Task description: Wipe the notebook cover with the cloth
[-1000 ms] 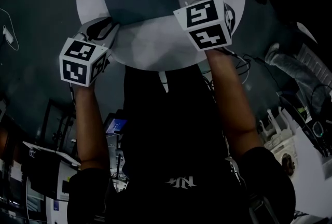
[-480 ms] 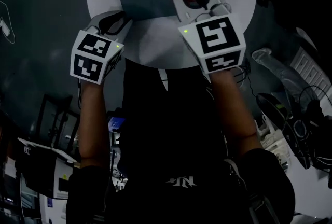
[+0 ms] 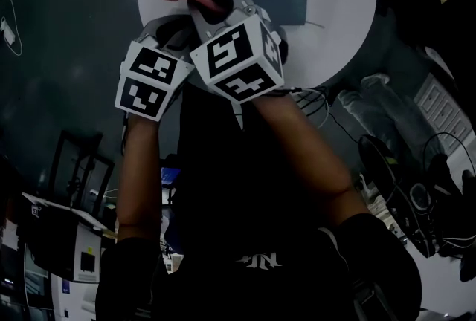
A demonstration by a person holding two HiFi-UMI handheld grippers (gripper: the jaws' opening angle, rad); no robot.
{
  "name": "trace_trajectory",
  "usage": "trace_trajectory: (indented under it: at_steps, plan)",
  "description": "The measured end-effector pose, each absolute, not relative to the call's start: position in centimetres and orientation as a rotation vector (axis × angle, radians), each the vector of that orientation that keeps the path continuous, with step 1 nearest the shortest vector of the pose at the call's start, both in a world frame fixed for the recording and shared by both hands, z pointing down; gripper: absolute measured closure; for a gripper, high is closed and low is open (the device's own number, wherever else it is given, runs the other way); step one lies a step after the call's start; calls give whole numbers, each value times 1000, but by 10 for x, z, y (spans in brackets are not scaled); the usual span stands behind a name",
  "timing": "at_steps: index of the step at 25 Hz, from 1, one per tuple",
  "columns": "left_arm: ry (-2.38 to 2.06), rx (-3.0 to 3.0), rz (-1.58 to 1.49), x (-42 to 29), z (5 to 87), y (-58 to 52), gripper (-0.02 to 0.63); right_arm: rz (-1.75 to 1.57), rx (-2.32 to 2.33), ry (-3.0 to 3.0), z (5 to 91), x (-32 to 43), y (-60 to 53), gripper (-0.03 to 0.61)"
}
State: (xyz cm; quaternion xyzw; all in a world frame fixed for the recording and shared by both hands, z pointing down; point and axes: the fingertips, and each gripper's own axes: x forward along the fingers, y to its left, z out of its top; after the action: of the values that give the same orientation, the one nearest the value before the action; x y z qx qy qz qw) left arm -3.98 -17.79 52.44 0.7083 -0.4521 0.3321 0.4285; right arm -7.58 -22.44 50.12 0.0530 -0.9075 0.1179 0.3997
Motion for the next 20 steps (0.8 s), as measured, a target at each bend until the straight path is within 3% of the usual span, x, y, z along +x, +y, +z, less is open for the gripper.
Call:
trace_trajectory:
  at_steps: [20]
  plan:
    - [-1132,1712,849,-67,525,-169,515,159,162,-2247,515,-42,-253,551]
